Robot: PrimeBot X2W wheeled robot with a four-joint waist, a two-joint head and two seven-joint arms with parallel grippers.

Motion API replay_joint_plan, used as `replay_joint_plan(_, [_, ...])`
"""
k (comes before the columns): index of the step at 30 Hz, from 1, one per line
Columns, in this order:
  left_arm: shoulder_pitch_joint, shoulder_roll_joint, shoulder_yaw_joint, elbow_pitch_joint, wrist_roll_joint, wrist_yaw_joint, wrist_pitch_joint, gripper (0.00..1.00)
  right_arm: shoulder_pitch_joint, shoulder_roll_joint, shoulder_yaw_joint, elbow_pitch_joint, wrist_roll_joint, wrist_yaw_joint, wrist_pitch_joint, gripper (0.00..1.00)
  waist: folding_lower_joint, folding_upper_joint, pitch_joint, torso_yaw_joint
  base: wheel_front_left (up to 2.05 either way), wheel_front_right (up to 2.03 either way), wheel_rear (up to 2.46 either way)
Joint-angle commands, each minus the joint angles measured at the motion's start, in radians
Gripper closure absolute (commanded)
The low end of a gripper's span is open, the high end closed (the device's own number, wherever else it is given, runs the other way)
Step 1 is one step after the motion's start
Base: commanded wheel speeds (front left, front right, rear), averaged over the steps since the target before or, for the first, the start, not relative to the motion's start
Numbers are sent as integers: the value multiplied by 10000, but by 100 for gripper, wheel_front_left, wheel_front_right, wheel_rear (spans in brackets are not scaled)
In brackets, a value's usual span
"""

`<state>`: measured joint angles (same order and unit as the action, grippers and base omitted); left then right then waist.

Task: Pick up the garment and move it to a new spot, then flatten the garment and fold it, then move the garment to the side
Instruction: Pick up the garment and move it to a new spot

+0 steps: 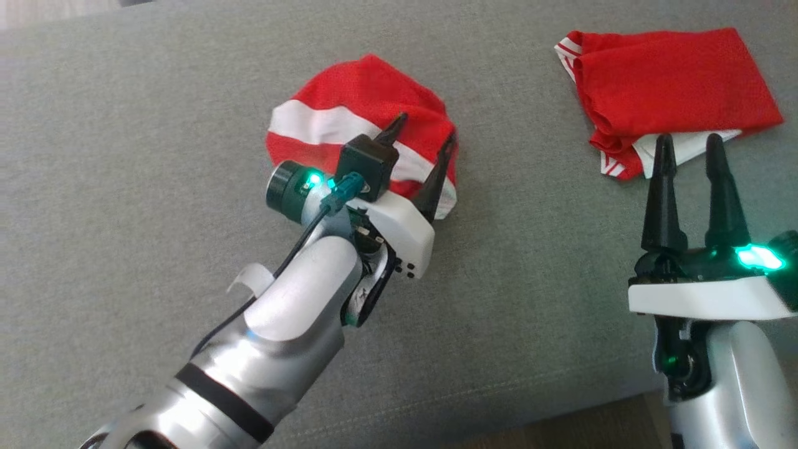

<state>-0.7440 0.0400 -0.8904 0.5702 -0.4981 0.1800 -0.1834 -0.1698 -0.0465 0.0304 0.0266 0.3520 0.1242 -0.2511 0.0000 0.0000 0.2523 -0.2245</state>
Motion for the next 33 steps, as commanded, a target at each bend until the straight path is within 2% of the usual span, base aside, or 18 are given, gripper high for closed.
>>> replay_joint_plan(1, [-372, 106, 197, -328, -174, 170, -175, 0, 1, -37, 222, -288, 52, 65, -100, 0, 0, 0, -62, 89, 0, 0, 0])
replay_joint_plan(6, [-572, 104, 165, -249, -545, 601, -599, 0, 158, -37, 75, -211, 3, 65, -103, 0, 0, 0, -288, 535, 0, 0, 0])
replay_joint_plan(11, [-418, 263, 640, -411, -493, 735, -757, 0, 302, -37, 4, -124, -180, 65, -104, 0, 0, 0, -573, 1087, 0, 0, 0])
replay_joint_plan(16, [312, 1114, 1727, -1657, -269, 1042, -779, 0, 457, -37, 40, 11, -252, 65, -84, 0, 0, 0, -853, 1587, 0, 0, 0])
replay_joint_plan(20, [1531, 1903, 2570, -2743, -143, 1235, -781, 0, 633, -37, 237, 203, -247, 65, -39, 0, 0, 0, -1038, 1830, 0, 0, 0])
replay_joint_plan(23, [2631, 2272, 3215, -3460, -138, 1347, -782, 0, 733, -37, 446, 357, -245, 65, -30, 0, 0, 0, -1143, 1938, 0, 0, 0])
replay_joint_plan(25, [3360, 2319, 3521, -3758, -82, 1418, -782, 0, 799, -37, 483, 477, -219, 65, -34, 0, 0, 0, -1209, 2017, 0, 0, 0])
replay_joint_plan(28, [4190, 2101, 3880, -4075, -12, 1392, -782, 0, 848, -37, 587, 650, -173, 65, -43, 0, 0, 0, -1329, 2097, 0, 0, 0])
replay_joint_plan(33, [4755, 1700, 4277, -4285, 360, 1123, -783, 0, 890, -37, 619, 795, -153, 65, -56, 0, 0, 0, -1476, 2296, 0, 0, 0])
